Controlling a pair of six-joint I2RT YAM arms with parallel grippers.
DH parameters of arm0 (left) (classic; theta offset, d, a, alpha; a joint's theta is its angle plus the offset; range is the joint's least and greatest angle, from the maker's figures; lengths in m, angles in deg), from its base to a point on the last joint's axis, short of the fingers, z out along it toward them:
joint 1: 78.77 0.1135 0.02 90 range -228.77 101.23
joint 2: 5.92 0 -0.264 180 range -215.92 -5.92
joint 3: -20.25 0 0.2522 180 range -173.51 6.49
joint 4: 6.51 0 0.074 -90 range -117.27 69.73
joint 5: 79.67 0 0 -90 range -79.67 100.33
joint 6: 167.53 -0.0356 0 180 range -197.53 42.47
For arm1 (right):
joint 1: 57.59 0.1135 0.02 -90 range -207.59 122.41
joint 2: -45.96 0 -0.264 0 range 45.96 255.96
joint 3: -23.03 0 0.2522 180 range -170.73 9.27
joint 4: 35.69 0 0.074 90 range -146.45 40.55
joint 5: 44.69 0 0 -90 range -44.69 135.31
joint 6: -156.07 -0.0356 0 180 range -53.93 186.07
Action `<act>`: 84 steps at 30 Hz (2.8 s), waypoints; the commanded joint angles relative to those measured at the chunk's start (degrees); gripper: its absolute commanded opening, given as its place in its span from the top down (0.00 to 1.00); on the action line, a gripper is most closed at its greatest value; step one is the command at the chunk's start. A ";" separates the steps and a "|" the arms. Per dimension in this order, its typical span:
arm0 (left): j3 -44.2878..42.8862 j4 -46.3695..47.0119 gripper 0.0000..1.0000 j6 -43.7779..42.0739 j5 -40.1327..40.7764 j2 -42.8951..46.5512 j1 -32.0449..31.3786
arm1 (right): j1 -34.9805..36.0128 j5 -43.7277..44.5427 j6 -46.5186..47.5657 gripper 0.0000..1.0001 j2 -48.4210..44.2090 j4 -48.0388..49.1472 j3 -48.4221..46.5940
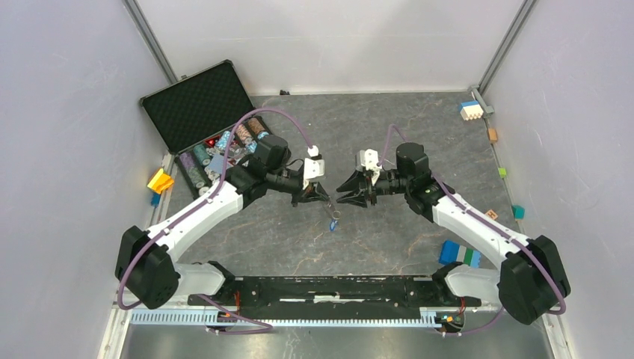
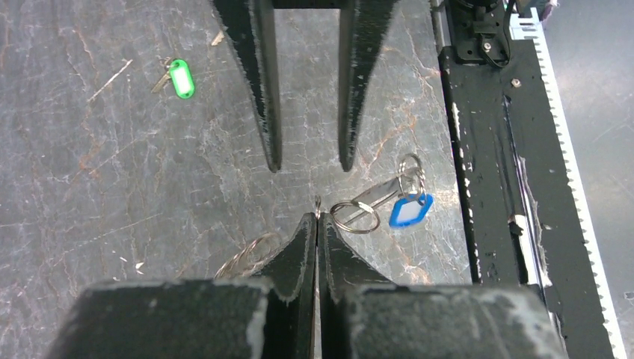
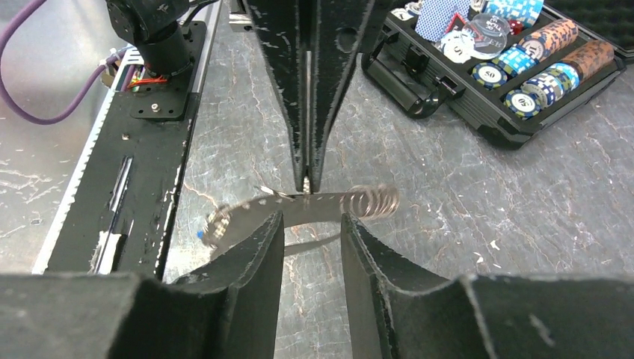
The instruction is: Put the keys on the keyring
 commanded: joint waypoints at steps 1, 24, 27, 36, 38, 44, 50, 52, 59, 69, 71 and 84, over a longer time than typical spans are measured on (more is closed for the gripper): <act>1.73 2.65 0.98 -6.06 -2.68 2.59 -0.40 | 0.46 0.47 1.65 0.61 0.75 0.16 -2.17; 9.24 11.49 0.98 -4.84 -1.78 5.09 -0.57 | 4.66 3.14 1.09 0.65 4.77 2.45 -0.74; 9.66 12.11 0.98 -4.50 -2.26 5.29 -0.57 | 4.96 4.10 1.54 0.69 5.29 2.01 -0.85; 10.99 14.02 0.98 -3.23 -3.59 5.45 -0.57 | 5.85 5.20 2.81 0.77 6.52 0.72 -1.72; 11.26 14.24 0.98 -3.40 -3.59 5.41 -0.57 | 5.98 5.30 2.98 0.80 6.48 0.50 -1.90; 12.56 15.72 0.98 -3.44 -2.69 5.52 -0.54 | 6.22 6.26 3.91 0.98 6.07 -0.57 -2.23; 12.97 16.36 0.92 -3.50 1.27 5.62 -0.51 | 6.64 11.54 7.52 1.00 4.32 -5.19 -3.75; 12.44 16.36 0.86 -3.54 3.10 5.47 -0.50 | 7.20 13.83 9.33 1.00 4.00 -7.52 -4.96; 8.23 12.09 0.65 -5.91 6.23 4.06 -0.60 | 10.72 19.89 12.91 1.00 4.56 -16.28 -9.98; 8.54 13.02 0.68 -8.81 6.46 3.20 -0.58 | 11.62 21.50 13.21 1.00 4.71 -19.02 -11.35; 8.46 13.02 0.71 -9.08 5.79 2.85 -0.58 | 11.57 21.35 13.03 1.00 4.62 -18.83 -11.40; 7.84 13.02 0.83 -10.07 1.54 0.73 -0.65 | 11.62 20.36 12.49 1.00 5.01 -18.14 -11.28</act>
